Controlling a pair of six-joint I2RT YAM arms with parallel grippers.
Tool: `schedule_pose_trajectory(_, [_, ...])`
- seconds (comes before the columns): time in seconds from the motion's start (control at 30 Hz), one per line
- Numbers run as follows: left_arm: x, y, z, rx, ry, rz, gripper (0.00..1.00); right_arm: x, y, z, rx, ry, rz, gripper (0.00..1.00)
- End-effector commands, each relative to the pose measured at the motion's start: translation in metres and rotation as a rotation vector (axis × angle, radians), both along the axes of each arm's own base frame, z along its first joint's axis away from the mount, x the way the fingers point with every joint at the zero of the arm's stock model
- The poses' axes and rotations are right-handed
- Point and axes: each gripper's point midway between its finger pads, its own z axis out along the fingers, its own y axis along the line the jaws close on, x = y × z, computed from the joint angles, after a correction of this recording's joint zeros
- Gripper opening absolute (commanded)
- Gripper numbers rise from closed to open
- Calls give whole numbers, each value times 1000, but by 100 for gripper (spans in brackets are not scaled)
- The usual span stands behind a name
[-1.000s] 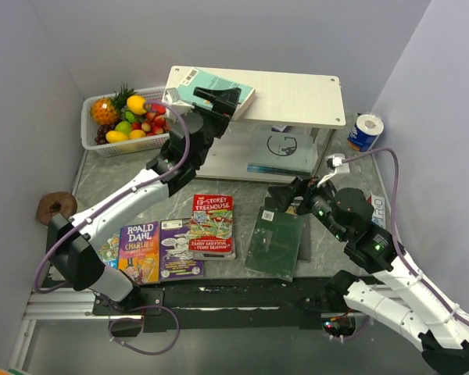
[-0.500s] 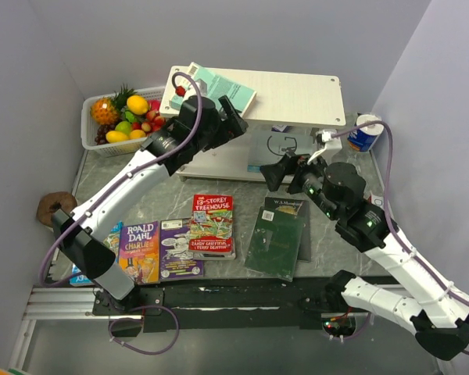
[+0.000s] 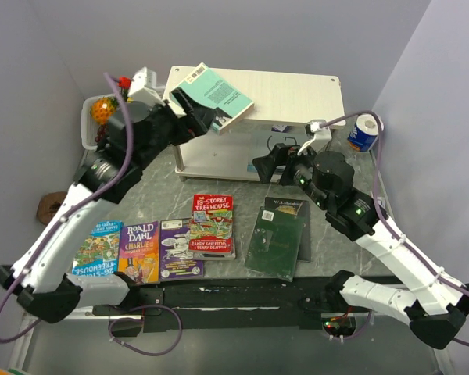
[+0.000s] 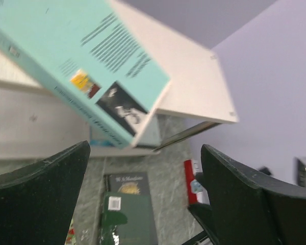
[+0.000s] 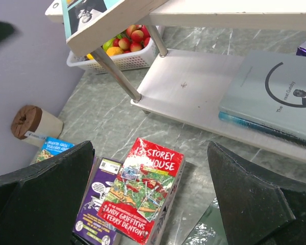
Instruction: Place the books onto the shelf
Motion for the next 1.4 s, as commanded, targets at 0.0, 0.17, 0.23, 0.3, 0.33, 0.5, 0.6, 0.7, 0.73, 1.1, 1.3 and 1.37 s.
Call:
schedule_pose_trajectory(0.0, [-19, 1, 55, -47, -170, -71, 96, 3, 7, 41, 48, -92, 21, 100])
schedule_pose_trajectory(0.17, [-3, 42, 47, -31, -172, 150, 87, 2, 41, 58, 83, -113, 167, 70])
schedule_pose_trajectory(0.23, [9, 64, 31, -14, -112, 234, 60, 7, 52, 61, 81, -94, 191, 61])
schedule_pose_trajectory(0.3, [15, 75, 18, -30, -64, 256, 40, 7, 61, 67, 79, -101, 235, 44])
schedule_pose_trajectory(0.33, [22, 93, 7, -31, -42, 302, 28, 9, 69, 59, 61, -78, 261, 37])
schedule_pose_trajectory(0.5, [31, 131, -15, -90, -17, 397, 28, 11, 94, 60, 31, -62, 368, 12])
schedule_pose_trajectory(0.6, [35, 144, -19, -108, -28, 427, 35, 13, 107, 54, 8, -41, 410, 4])
schedule_pose_trajectory(0.7, [41, 146, -22, -111, -15, 427, 37, 13, 116, 52, 3, -37, 426, 1])
schedule_pose_trajectory(0.73, [43, 144, -22, -111, -12, 417, 38, 17, 119, 48, -3, -30, 428, 0])
schedule_pose_trajectory(1.1, [54, 139, -12, -146, -50, 386, 49, 49, 132, 55, -11, -34, 352, 0])
schedule_pose_trajectory(1.3, [57, 138, 4, -135, -95, 364, 63, 88, 125, 37, -83, 20, 238, 0])
schedule_pose_trajectory(1.37, [58, 137, 10, -137, -114, 355, 66, 99, 116, 36, -82, 40, 208, 0])
